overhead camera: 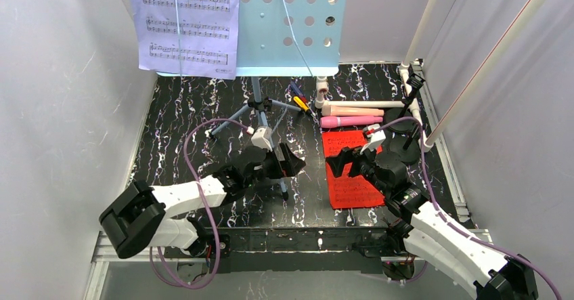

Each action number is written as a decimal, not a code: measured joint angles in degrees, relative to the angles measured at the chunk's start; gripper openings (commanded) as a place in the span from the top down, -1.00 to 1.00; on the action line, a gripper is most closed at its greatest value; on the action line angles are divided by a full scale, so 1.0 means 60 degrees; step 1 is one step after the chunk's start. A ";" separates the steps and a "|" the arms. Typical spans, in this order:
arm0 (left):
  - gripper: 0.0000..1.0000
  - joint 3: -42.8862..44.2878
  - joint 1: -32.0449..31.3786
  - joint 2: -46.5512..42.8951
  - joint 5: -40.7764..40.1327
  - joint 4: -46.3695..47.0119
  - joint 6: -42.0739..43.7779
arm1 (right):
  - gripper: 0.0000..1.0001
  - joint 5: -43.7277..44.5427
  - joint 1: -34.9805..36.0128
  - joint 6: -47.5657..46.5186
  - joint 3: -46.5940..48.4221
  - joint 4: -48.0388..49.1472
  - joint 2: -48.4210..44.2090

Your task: Pack up the instrument practice props

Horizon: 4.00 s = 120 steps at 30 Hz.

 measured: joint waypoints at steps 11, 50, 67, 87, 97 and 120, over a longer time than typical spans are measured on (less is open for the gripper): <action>-0.93 0.0229 -0.0044 -0.3654 -0.0707 -0.2747 0.1603 | -0.97 -0.0816 0.0095 -0.0058 0.1253 -0.0619 0.0146; -0.43 1.3810 -0.0062 -0.2667 -0.4918 -1.2433 0.8666 | -0.97 -0.0353 0.5359 -0.1304 1.2018 -0.1439 0.6699; -0.07 1.4961 -0.0069 -0.0616 -0.7049 -1.0724 1.0553 | -0.82 0.3195 0.5359 -0.1045 1.4710 -0.1031 0.8754; 0.46 1.5650 0.2331 0.0142 -0.4732 -1.2098 0.8765 | -0.36 0.2361 0.4309 0.0084 1.5267 -0.0994 0.9446; 0.47 1.5828 0.2528 0.0146 -0.4473 -1.2273 0.8535 | -0.23 0.1453 0.3989 0.0670 1.5304 -0.0601 0.9661; 0.48 1.7456 0.3271 0.1610 -0.4109 -1.1493 0.8630 | -0.15 0.0816 0.3905 0.1133 1.5945 -0.0259 1.0378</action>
